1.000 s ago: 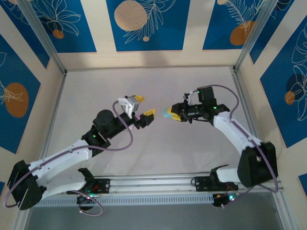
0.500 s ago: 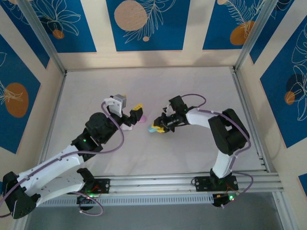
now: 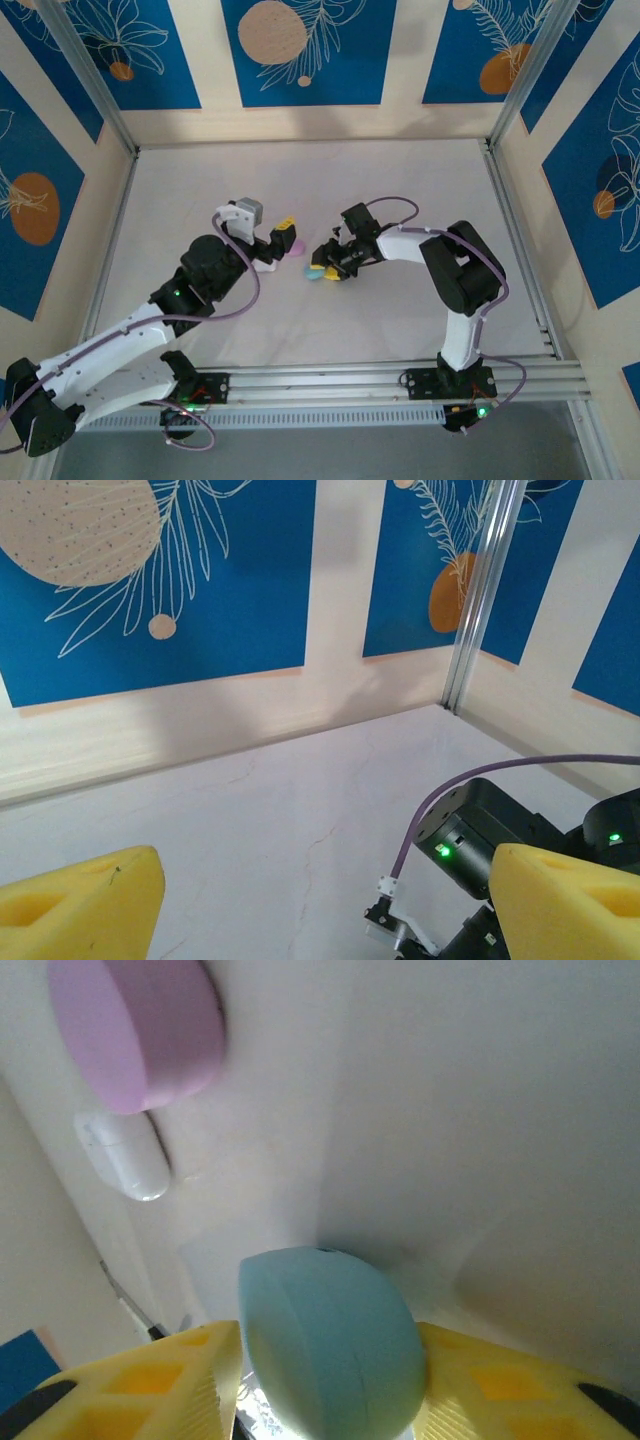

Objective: Insert the wireless bluetooth earbuds into the charging case

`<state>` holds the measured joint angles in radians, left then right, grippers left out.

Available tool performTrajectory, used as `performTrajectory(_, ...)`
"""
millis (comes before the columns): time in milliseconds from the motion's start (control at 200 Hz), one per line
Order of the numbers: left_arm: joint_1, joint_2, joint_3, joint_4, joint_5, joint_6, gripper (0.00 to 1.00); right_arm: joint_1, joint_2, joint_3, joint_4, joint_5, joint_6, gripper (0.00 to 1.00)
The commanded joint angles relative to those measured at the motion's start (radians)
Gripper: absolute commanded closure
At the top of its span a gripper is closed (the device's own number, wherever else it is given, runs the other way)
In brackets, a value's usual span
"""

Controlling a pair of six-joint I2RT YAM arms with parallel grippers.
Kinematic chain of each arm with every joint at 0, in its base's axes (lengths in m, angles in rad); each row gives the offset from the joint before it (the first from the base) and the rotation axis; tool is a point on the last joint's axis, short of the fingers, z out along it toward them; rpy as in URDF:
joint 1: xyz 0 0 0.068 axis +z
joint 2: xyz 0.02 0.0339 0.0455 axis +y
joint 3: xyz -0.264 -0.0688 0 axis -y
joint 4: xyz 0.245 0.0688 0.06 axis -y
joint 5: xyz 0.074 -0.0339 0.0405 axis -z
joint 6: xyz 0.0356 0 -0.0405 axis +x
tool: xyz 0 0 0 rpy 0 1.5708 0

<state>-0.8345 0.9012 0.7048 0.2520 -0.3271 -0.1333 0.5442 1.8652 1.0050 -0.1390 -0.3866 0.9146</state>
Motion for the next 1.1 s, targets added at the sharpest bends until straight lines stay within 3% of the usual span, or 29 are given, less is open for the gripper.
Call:
performTrajectory(0, -0.003, 0.019, 0.009, 0.003, -0.02, -0.012, 0.16, 0.0, -0.081, -0.014, -0.122, 0.103, -0.04, 0.46)
performTrajectory(320, -0.003, 0.037, 0.01, -0.032, -0.087, -0.019, 0.14, -0.027, -0.329, -0.039, -0.34, 0.337, -0.091, 0.35)
performTrajectory(505, 0.016, 0.049, 0.001, -0.071, -0.171, 0.023, 0.09, -0.054, -0.583, -0.046, -0.435, 0.678, -0.171, 0.33)
performTrajectory(595, 0.04, 0.051, -0.016, -0.09, -0.225, 0.042, 0.04, -0.094, -0.701, -0.09, -0.398, 0.883, -0.261, 0.28)
performTrajectory(670, 0.084, 0.048, -0.027, -0.127, -0.259, 0.036, 0.0, -0.155, -0.764, -0.152, -0.323, 0.968, -0.326, 0.22)
performTrajectory(760, 0.15, 0.031, -0.055, -0.151, -0.277, 0.022, 0.0, -0.275, -0.798, -0.261, -0.173, 0.982, -0.39, 0.19)
performTrajectory(860, 0.243, 0.005, -0.125, -0.119, -0.282, -0.003, 0.0, -0.383, -0.784, -0.382, 0.051, 0.888, -0.526, 0.2)
performTrajectory(1095, 0.418, 0.008, -0.224, -0.123, -0.316, 0.021, 0.0, -0.45, -0.622, -0.499, 0.441, 0.707, -0.805, 0.19)
